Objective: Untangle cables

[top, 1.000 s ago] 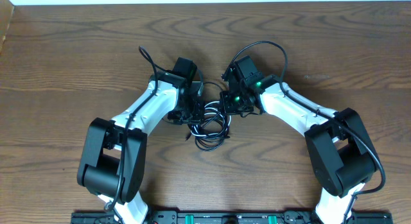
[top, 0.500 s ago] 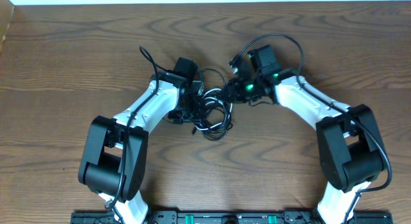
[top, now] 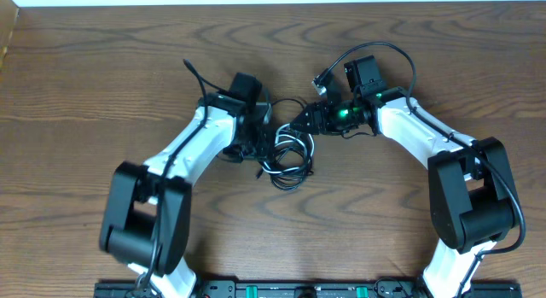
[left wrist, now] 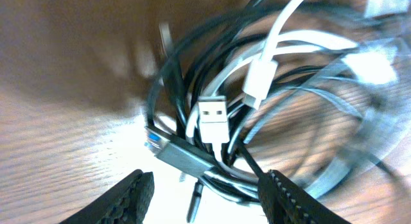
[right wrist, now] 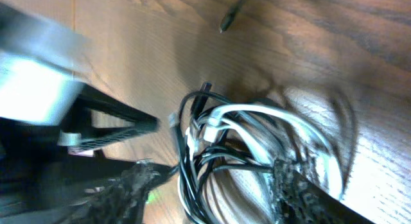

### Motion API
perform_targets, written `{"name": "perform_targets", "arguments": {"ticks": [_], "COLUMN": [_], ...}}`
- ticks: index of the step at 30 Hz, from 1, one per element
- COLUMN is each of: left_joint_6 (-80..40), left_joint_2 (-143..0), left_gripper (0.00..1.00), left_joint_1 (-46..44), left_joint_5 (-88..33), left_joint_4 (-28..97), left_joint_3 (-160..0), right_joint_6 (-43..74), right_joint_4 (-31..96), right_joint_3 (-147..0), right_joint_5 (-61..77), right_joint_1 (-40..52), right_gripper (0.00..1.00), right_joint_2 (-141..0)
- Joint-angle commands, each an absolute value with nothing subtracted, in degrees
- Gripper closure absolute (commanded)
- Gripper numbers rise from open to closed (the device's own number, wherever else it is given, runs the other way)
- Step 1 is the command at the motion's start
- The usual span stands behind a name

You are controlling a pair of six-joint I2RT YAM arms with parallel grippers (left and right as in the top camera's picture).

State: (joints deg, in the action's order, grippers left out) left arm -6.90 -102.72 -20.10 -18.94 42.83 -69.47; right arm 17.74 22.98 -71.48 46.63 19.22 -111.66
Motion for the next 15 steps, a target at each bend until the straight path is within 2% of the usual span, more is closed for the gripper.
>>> {"name": "perform_targets", "arguments": {"ticks": [1,8,11,15], "left_joint_6": [-9.8,-15.1,-15.2,-18.4], "left_joint_2": [-96.8,-96.8,-98.7,-101.9], "left_gripper": [0.43,0.42,0.42,0.42], "left_joint_1": [-20.1,-22.7,-24.8,-26.7], "left_joint_5": [-18.7,-18.8,-18.7,-18.7], "left_joint_4": [39.2,32.7,30.8,29.2], "left_joint_3": [-72.9,-72.9,-72.9,-72.9], "right_joint_6": [18.5,21.4,21.4,21.4], "right_joint_4": [25.1,33.0,34.1,35.8], "right_joint_3": [-71.6,-71.5,-71.5,-71.4], "right_joint_5": [41.9,34.6,30.7,29.4], "right_joint_1": [18.3,16.9,16.8,15.6], "right_gripper": [0.39,0.38,0.34,0.35], "right_joint_2": [-110.5,-110.5,-110.6,-110.7]}}
